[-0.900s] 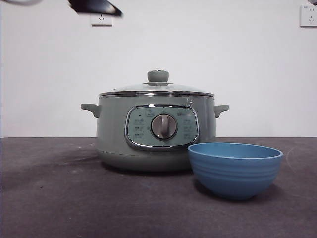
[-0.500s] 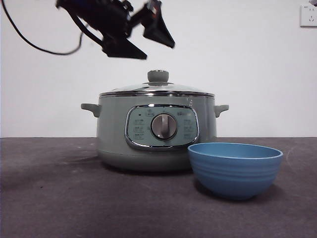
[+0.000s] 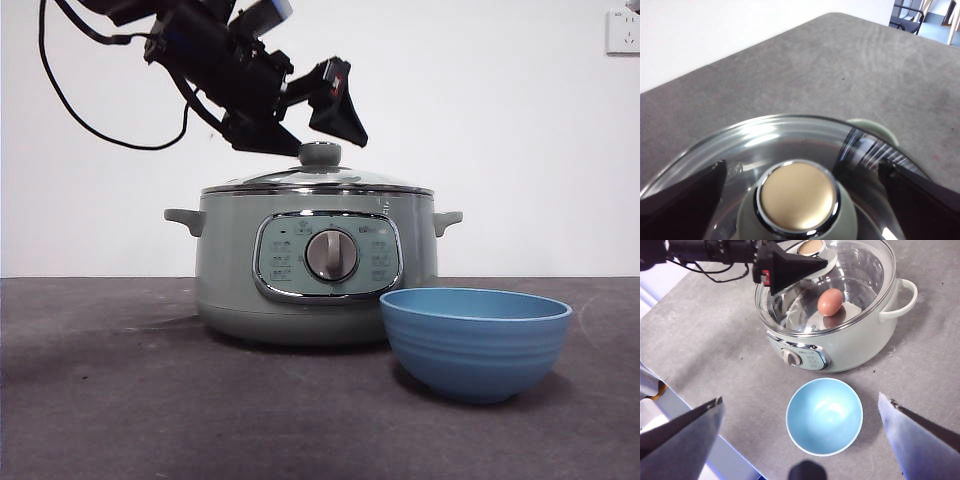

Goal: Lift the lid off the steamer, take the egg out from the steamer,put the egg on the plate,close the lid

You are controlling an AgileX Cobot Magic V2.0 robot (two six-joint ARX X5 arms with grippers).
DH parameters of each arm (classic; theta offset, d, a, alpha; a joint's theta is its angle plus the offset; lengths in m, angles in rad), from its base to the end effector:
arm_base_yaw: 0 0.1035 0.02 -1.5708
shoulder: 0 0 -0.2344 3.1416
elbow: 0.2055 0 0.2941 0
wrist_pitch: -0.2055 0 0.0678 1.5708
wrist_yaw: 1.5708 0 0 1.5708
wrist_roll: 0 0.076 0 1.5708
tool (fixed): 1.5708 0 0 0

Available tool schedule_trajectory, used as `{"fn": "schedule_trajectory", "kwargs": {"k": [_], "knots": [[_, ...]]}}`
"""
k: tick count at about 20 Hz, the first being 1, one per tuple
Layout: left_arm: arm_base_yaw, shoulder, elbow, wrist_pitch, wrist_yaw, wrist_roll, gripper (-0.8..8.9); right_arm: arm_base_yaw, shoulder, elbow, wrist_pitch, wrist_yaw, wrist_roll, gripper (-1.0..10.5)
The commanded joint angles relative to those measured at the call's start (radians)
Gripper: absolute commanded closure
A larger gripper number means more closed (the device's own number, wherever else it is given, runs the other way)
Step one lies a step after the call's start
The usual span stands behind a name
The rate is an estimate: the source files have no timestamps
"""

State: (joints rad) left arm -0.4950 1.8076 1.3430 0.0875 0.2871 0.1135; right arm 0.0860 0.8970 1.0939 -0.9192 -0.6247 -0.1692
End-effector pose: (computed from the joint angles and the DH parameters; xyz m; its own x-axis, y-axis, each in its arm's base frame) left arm 0.4210 -0.2517 0.2042 0.6501 -0.6728 -0.3531 0.7195 0.6944 0.0017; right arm 0.2368 0.0650 0.3163 0.5561 0.6350 -0.5362 -0.6105 0.7499 0.2548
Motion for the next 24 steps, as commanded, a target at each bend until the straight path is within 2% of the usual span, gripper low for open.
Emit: {"fn": "schedule_trajectory", "kwargs": {"k": [1, 6, 7, 9, 11, 24], "knots": [[-0.004, 0.041, 0.0, -0.029, -0.001, 0.016, 2.5, 0.003, 0.0, 0.003, 0.005, -0.002, -0.004, 3.5], [-0.01, 0.043, 0.0, -0.022, -0.027, 0.018, 2.64, 0.003, 0.0, 0.003, 0.005, -0.001, -0.005, 3.5], [-0.01, 0.043, 0.001, -0.031, -0.034, 0.018, 3.39, 0.003, 0.0, 0.003, 0.005, -0.001, -0.005, 3.5], [-0.011, 0.043, 0.001, -0.041, -0.043, 0.016, 5.95, 0.003, 0.0, 0.003, 0.006, 0.002, -0.005, 3.5], [-0.01, 0.043, 0.001, -0.039, -0.043, 0.002, 8.08, 0.003, 0.0, 0.003, 0.006, 0.002, -0.005, 3.5], [-0.007, -0.035, 0.001, 0.01, -0.049, -0.006, 8.22, 0.003, 0.0, 0.003, 0.007, 0.003, -0.005, 3.5]]}}
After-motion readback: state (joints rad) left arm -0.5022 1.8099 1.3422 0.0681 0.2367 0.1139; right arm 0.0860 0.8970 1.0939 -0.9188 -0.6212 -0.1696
